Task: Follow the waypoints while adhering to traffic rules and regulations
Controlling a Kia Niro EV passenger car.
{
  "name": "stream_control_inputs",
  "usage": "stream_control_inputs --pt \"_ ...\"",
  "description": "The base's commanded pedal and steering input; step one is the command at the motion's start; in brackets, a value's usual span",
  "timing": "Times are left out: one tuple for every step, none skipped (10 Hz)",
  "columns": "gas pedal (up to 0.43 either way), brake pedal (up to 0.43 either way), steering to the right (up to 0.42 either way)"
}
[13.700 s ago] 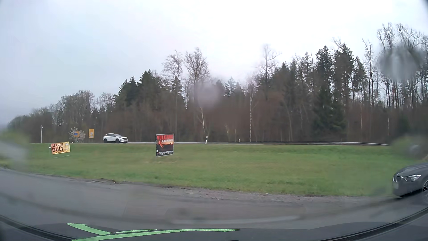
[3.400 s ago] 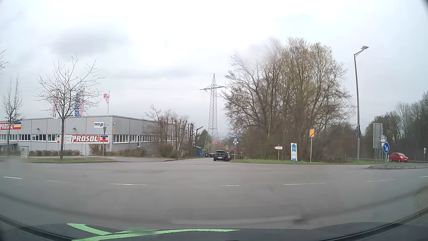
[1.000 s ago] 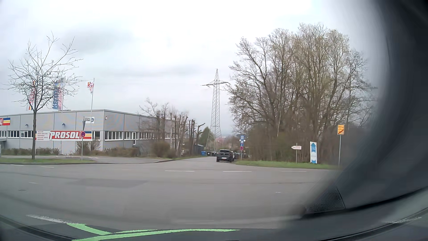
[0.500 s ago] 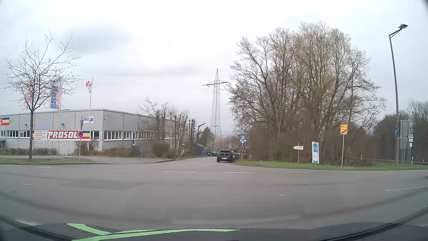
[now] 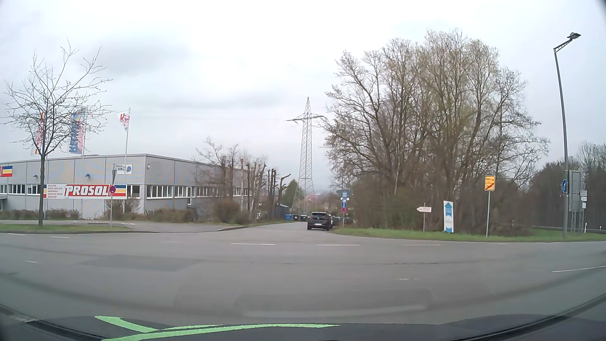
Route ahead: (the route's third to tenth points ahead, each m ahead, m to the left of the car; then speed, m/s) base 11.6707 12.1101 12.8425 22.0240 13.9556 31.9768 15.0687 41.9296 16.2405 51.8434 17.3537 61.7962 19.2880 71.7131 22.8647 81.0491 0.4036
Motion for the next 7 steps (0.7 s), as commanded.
stream_control_inputs --pt "0.000 0.152 -0.007" --pt "0.000 0.146 -0.007" --pt "0.000 0.146 -0.007" --pt "0.000 0.140 -0.008" --pt "0.000 0.140 -0.007" --pt "0.000 0.140 -0.008" --pt "0.000 0.140 -0.007"
